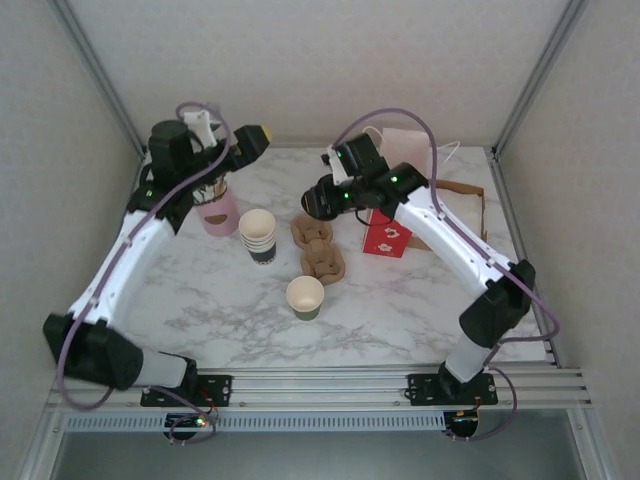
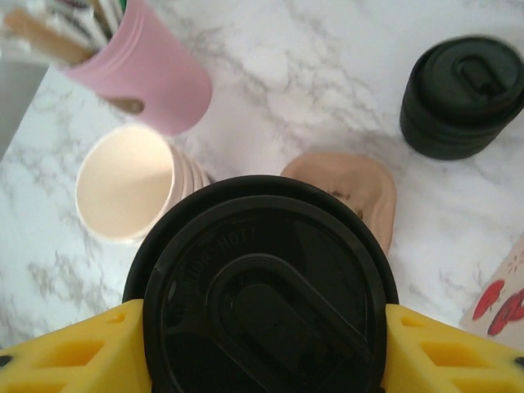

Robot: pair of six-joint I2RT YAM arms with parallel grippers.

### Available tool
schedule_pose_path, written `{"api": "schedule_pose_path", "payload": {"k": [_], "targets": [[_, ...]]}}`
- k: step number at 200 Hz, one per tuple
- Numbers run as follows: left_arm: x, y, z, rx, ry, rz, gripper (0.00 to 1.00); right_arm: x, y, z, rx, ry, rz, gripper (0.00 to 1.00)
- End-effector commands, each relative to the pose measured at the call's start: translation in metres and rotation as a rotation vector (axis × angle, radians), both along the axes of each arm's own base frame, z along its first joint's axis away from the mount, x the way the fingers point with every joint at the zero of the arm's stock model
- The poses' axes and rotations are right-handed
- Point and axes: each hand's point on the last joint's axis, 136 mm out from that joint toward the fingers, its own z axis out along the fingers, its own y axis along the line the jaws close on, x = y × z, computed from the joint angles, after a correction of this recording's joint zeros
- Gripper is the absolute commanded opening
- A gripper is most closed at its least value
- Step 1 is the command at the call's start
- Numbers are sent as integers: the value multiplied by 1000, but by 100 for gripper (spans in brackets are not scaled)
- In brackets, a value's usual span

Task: Pack the takeout coffee

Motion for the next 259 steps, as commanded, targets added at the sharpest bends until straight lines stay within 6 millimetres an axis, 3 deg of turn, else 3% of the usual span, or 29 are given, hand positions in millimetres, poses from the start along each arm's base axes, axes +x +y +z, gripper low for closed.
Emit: {"api": "schedule_pose_path", "payload": {"k": [1,33,61,107,133,165,259], "targets": [[-24,11,-17,38,-12,56,100,-25,2,-11,-20,-10,76,61],[-62,16,-36,5,-14,89,100,-58,5,-28,-54,-8,143,61],[-93,4,-58,-17,-9,64,100,-82,9,-41,-100,-36,203,61],[-130,-13,-110,-34,54,16,100,-116,15,-61,-158,-123,300,62],[-140,-2,-129,-15,63,55,100,-127,17,-64,-161,-182,329,62],[-149,-4,-143,-61,70,32,100,-137,21,-66,-132,-228,354,62],[-148,-6,-185,-10,156,23,100,-151,33,-97,-169,-252,419,62]]}}
